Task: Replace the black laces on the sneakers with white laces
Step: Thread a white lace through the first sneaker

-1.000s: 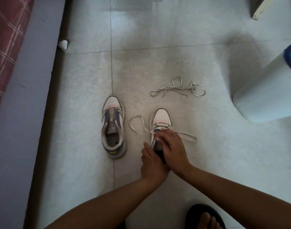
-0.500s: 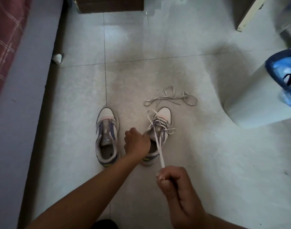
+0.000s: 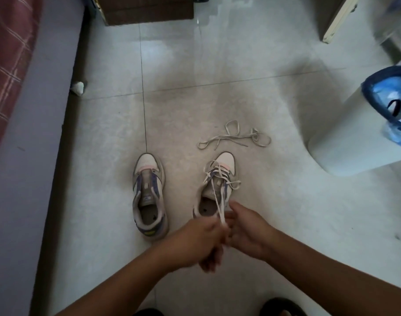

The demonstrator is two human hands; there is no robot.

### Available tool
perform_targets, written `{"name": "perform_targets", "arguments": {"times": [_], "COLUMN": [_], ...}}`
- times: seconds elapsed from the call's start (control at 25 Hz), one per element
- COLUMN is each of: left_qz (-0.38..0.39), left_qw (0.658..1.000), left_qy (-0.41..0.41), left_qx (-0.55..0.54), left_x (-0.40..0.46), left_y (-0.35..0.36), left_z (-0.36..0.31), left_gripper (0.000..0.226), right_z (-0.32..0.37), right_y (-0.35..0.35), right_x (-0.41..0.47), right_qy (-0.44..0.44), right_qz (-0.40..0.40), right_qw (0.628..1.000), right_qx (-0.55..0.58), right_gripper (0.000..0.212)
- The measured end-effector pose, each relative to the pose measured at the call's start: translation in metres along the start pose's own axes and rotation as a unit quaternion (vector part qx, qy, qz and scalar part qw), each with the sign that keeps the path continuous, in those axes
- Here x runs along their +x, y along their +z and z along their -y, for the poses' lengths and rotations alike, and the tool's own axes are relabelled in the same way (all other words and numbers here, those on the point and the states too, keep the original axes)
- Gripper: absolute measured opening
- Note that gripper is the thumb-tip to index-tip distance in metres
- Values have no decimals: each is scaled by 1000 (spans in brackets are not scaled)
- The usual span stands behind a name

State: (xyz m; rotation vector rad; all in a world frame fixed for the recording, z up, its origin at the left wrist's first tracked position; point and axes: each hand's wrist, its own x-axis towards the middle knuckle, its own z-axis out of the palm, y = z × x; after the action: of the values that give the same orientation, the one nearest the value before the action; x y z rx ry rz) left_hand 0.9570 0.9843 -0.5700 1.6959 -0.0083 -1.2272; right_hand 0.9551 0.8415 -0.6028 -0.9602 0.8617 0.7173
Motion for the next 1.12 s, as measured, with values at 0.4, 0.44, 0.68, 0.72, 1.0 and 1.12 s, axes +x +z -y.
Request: {"name": "perform_targets", "arguments": {"times": [0.4, 0.44, 0.68, 0.72, 1.0, 1.12], "left_qz": [-274, -293, -377, -386, -454, -434], "left_qw": [877, 877, 870, 858, 835, 864], "left_qy": [-36, -32, -34, -31, 29, 1], "left_qx": [392, 380, 315, 336, 309, 253], "left_x": [105, 113, 128, 129, 126, 120], "left_y": [9, 10, 6, 7, -2, 1], "left_z": [35, 36, 26, 27, 20, 22], "left_gripper": [76, 70, 89, 83, 79, 90], "right_z": [14, 10, -43, -47, -57, -48], "right_y": [23, 24, 24, 20, 13, 5], "right_x": [0, -12, -96, -100, -102, -89], "right_qy": [-42, -65, -194, -210, -233, -207], "right_qz": [-11, -21, -25, -31, 14, 41], "right_qw": [999, 998, 966, 962, 919, 895], "right_qx": [20, -11, -167, -174, -318, -393], "right_gripper": [30, 32, 40, 39, 41, 35]}}
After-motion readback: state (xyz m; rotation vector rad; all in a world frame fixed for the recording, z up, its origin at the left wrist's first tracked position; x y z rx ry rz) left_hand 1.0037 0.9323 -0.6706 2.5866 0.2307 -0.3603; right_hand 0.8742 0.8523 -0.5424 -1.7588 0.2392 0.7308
